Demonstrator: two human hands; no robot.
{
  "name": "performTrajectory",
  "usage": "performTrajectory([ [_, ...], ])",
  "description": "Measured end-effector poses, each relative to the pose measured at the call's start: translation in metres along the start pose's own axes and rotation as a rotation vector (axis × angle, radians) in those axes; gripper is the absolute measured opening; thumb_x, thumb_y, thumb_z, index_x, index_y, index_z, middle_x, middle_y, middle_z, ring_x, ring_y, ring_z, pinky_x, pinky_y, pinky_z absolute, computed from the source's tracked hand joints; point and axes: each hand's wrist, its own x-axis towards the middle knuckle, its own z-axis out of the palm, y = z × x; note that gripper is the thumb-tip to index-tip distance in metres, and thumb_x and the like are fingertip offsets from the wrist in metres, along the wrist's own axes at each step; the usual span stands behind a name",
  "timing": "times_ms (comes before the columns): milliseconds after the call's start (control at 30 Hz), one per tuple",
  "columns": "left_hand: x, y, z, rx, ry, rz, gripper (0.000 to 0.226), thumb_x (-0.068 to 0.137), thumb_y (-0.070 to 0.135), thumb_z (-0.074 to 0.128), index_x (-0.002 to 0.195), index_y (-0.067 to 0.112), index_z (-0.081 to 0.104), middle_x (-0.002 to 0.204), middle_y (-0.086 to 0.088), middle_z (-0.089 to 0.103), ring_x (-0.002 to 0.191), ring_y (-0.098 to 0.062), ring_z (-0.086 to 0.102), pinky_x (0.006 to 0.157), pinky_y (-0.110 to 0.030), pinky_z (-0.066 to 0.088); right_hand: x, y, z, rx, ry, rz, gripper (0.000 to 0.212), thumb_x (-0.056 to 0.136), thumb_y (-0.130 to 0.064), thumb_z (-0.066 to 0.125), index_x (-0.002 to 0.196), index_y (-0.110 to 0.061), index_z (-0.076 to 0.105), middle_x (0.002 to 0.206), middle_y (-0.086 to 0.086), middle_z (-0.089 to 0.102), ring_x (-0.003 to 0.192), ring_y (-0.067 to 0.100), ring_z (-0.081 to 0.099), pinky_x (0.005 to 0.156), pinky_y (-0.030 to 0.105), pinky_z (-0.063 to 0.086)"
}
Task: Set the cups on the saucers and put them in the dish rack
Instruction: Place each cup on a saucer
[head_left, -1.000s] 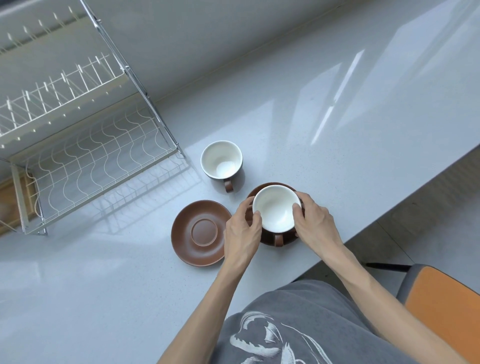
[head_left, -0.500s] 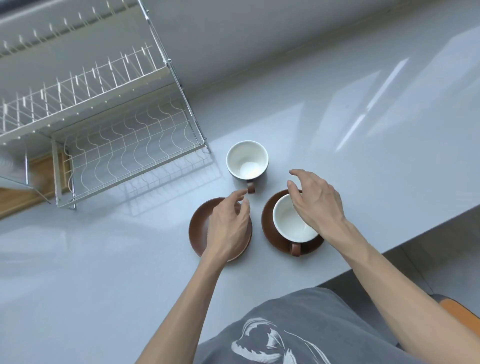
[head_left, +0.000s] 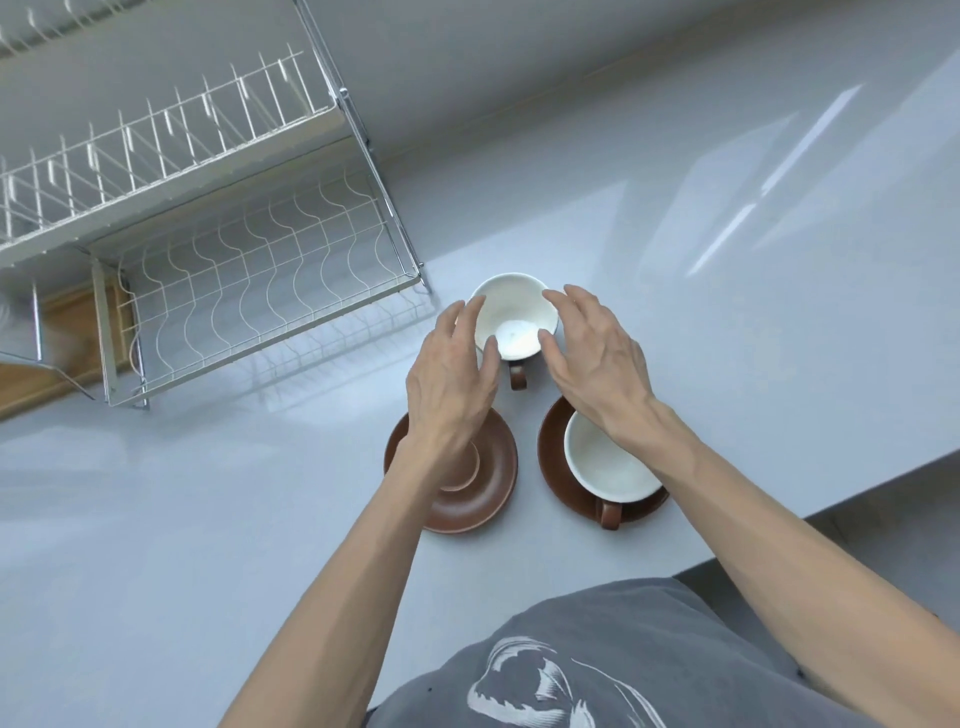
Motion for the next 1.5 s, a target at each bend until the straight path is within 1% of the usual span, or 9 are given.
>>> performTrajectory([
  [133,0.017,0.003,0.004,-0.164,-0.002,-0.118,0.053,0.101,0.03,0.051,0.152,0.022,0.04,0.153,-0.001,0.048,0.129,-0.024,0.055,0.101,-0.036,0.042,0.015,-0.004,0.006,0.1,-0.021,0.014,0.054,0.099,-0.033,0.045,0.15,-0.02,0.032,0.154,0.004,0.036,0.133,0.027,0.045,0.101,0.045,0.044],
  [233,0.025,0.003,0.008,-0.265,-0.032,-0.211,0.054,0.099,0.031,0.052,0.151,0.023,0.041,0.15,-0.001,0.052,0.126,-0.023,0.059,0.106,-0.039,0.043,0.025,-0.007,0.008,0.139,-0.041,0.063,0.057,0.1,-0.033,0.044,0.152,-0.02,0.026,0.151,0.005,0.041,0.127,0.029,0.05,0.099,0.041,0.04],
  [400,0.031,0.0,0.013,-0.38,-0.121,-0.365,0.049,0.098,0.033,0.05,0.146,0.025,0.046,0.138,0.0,0.062,0.102,-0.032,0.069,0.104,-0.045,0.046,0.035,-0.011,0.013,0.122,-0.083,0.132,0.055,0.101,-0.033,0.04,0.152,-0.016,0.026,0.134,0.014,0.056,0.118,0.037,0.054,0.095,0.043,0.04],
  [733,0.031,0.0,0.01,-0.391,-0.179,-0.402,0.049,0.093,0.028,0.049,0.143,0.028,0.049,0.128,0.002,0.065,0.096,-0.035,0.071,0.099,-0.047,0.05,0.036,-0.015,0.012,0.216,-0.114,0.211,0.046,0.102,-0.03,0.038,0.145,-0.014,0.038,0.109,0.017,0.067,0.105,0.038,0.059,0.09,0.04,0.042],
  [933,0.019,0.003,-0.001,-0.402,-0.158,-0.4,0.049,0.093,0.026,0.051,0.142,0.03,0.05,0.115,0.007,0.064,0.092,-0.034,0.071,0.097,-0.045,0.051,0.022,-0.024,0.007,0.26,-0.086,0.216,0.046,0.101,-0.029,0.038,0.145,-0.015,0.039,0.111,0.015,0.067,0.105,0.038,0.059,0.093,0.042,0.045],
  [1067,0.006,0.001,-0.011,-0.436,-0.135,-0.4,0.05,0.091,0.029,0.051,0.141,0.032,0.052,0.117,0.011,0.063,0.093,-0.034,0.072,0.098,-0.047,0.051,0.01,-0.031,0.002,0.265,-0.074,0.199,0.046,0.101,-0.03,0.038,0.145,-0.015,0.038,0.114,0.017,0.067,0.109,0.038,0.058,0.094,0.042,0.043],
  [1333,-0.03,-0.012,-0.039,-0.46,-0.105,-0.379,0.044,0.092,0.026,0.053,0.133,0.038,0.06,0.125,0.007,0.069,0.115,-0.022,0.064,0.103,-0.041,0.047,-0.023,-0.051,0.003,0.258,-0.071,0.163,0.046,0.101,-0.029,0.039,0.144,-0.015,0.039,0.11,0.017,0.069,0.112,0.038,0.056,0.093,0.04,0.039],
  [1400,-0.04,-0.017,-0.043,-0.472,-0.107,-0.373,0.044,0.088,0.03,0.052,0.129,0.041,0.062,0.122,0.008,0.07,0.113,-0.022,0.066,0.102,-0.044,0.049,-0.032,-0.055,0.006,0.267,-0.072,0.156,0.045,0.1,-0.029,0.039,0.143,-0.016,0.039,0.104,0.017,0.07,0.108,0.038,0.058,0.092,0.04,0.041],
  [1500,-0.054,-0.024,-0.046,-0.527,-0.105,-0.381,0.046,0.079,0.038,0.049,0.121,0.049,0.062,0.116,0.013,0.07,0.099,-0.026,0.073,0.095,-0.048,0.055,-0.045,-0.061,0.008,0.267,-0.082,0.149,0.045,0.1,-0.029,0.039,0.144,-0.016,0.039,0.111,0.018,0.068,0.111,0.039,0.057,0.093,0.041,0.04],
])
